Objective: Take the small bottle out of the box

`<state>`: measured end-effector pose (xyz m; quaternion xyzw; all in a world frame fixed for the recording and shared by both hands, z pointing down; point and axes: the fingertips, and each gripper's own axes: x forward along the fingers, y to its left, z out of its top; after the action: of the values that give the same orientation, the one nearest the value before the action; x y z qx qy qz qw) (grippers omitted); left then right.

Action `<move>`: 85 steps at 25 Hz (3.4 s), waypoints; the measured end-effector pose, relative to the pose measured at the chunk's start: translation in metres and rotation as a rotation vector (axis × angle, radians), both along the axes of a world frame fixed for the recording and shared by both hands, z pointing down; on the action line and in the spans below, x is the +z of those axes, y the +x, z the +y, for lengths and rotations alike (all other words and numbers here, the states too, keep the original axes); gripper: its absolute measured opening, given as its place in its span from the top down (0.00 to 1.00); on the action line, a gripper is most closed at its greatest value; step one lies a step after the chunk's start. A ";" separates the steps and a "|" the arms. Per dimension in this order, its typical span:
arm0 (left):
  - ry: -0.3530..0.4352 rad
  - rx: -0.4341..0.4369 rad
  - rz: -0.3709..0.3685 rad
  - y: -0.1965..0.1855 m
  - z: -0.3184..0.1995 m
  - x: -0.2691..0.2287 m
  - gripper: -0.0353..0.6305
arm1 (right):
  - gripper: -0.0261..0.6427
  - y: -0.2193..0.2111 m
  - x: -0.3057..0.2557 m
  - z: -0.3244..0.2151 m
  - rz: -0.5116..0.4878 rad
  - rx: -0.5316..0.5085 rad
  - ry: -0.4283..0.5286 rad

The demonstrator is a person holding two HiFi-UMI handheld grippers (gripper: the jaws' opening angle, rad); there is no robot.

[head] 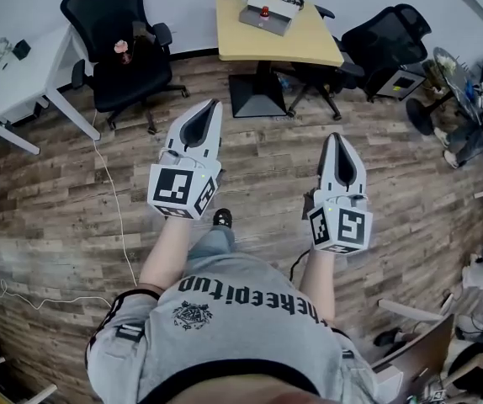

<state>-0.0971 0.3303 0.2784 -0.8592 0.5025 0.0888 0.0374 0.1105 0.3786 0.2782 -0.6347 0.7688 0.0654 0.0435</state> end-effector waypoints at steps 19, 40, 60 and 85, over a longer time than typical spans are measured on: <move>0.022 0.032 0.019 -0.030 -0.148 -0.007 0.94 | 0.96 -0.031 -0.007 -0.145 0.023 0.026 0.011; -0.032 0.050 0.040 -0.037 -0.244 0.018 0.94 | 0.96 -0.035 0.016 -0.239 0.026 0.039 -0.038; 0.000 -0.011 0.041 -0.003 -0.388 -0.005 0.94 | 0.96 -0.003 -0.010 -0.400 0.028 -0.027 0.008; 0.032 -0.083 0.006 0.068 -0.479 -0.007 0.94 | 0.96 0.065 -0.003 -0.506 -0.009 -0.097 0.027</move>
<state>-0.0290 -0.1486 0.2714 -0.8367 0.5362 0.0980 0.0534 0.1759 -0.1274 0.2748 -0.5965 0.7973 0.0708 0.0585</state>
